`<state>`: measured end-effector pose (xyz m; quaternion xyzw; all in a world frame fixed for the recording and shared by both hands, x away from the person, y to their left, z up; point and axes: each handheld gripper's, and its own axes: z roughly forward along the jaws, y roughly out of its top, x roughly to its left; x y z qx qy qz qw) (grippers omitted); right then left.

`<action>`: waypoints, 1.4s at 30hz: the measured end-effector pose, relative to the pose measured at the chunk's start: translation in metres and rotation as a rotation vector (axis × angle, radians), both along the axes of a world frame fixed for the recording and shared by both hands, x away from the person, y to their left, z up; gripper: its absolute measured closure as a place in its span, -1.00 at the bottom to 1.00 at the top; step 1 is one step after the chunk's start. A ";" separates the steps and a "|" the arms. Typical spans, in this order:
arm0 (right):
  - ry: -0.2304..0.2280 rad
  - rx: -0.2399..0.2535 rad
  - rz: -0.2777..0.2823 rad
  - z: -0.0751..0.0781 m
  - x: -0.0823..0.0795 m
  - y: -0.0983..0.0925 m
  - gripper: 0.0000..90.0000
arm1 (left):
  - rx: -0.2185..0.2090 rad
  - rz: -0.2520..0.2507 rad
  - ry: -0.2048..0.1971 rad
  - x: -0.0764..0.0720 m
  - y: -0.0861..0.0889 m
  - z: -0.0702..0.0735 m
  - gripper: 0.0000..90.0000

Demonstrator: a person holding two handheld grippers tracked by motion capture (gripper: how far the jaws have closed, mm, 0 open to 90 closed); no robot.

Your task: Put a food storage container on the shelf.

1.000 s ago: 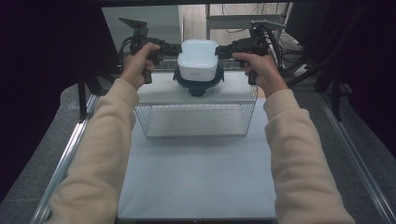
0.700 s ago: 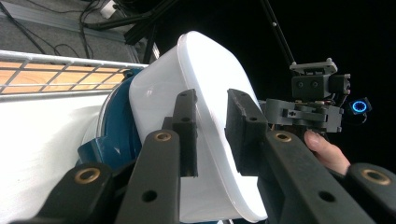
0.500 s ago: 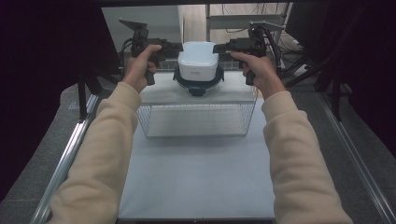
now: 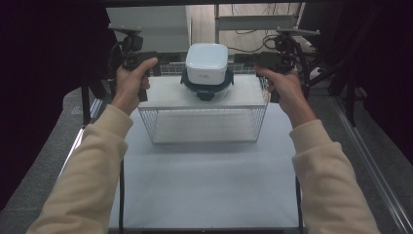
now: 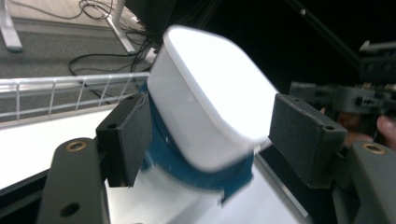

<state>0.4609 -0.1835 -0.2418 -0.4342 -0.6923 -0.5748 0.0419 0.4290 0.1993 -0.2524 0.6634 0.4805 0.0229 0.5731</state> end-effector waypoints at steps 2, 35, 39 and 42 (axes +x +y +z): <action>-0.042 -0.032 0.007 -0.003 -0.012 -0.004 -0.38 | 0.022 -0.005 -0.019 -0.013 0.003 -0.003 -0.36; -0.202 -0.303 0.042 -0.169 -0.176 -0.053 -0.55 | 0.286 0.025 0.012 -0.186 0.032 -0.190 -0.55; -0.182 -0.350 0.033 -0.189 -0.181 -0.054 -0.56 | 0.263 0.042 0.027 -0.191 0.034 -0.205 -0.55; -0.150 -0.391 0.037 -0.212 -0.180 -0.055 -0.56 | 0.300 0.021 0.037 -0.192 0.031 -0.212 -0.56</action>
